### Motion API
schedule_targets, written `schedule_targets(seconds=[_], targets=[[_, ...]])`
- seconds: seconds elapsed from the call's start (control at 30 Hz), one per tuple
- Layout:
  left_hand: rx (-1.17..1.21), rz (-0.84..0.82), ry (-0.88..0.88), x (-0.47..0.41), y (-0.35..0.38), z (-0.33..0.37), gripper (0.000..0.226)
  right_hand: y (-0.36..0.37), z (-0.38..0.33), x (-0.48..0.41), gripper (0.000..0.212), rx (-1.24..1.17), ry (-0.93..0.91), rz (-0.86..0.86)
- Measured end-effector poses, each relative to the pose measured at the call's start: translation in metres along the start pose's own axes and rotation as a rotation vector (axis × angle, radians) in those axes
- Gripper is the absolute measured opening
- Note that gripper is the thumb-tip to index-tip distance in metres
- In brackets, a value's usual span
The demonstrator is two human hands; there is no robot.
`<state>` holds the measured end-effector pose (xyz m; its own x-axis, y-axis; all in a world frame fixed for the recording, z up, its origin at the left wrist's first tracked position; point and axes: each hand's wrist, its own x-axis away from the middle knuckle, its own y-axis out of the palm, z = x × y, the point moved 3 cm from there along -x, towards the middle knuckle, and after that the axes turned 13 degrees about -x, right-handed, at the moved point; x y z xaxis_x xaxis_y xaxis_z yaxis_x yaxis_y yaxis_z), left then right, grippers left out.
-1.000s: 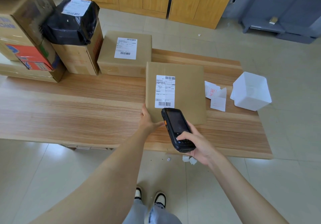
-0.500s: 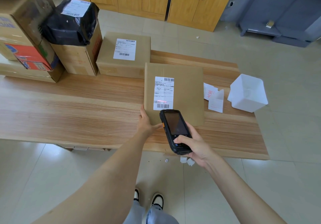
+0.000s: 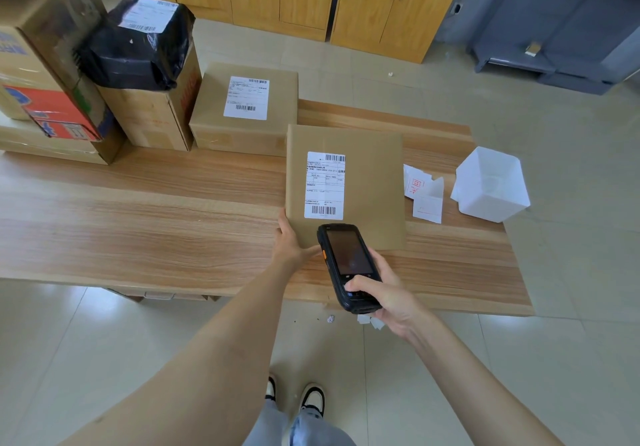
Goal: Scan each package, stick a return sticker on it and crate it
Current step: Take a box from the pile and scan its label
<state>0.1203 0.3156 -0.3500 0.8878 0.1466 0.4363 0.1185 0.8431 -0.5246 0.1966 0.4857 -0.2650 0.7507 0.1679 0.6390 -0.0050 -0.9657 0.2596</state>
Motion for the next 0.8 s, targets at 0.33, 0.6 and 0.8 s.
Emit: schedule_targets(seconds=[0.33, 0.6, 0.8], targets=[[0.045, -0.039, -0.032, -0.003, -0.004, 0.004, 0.121, -0.044, -0.053, -0.01, 0.071, -0.082, -0.193, 0.205], [-0.011, -0.107, -0.116, -0.023, -0.01, 0.009, 0.113, -0.127, -0.045, -0.029, 0.081, -0.017, -0.211, 0.444], [-0.04, -0.154, -0.145, -0.038, -0.014, 0.014, 0.109, -0.156, -0.017, -0.05, 0.081, -0.01, -0.157, 0.491]])
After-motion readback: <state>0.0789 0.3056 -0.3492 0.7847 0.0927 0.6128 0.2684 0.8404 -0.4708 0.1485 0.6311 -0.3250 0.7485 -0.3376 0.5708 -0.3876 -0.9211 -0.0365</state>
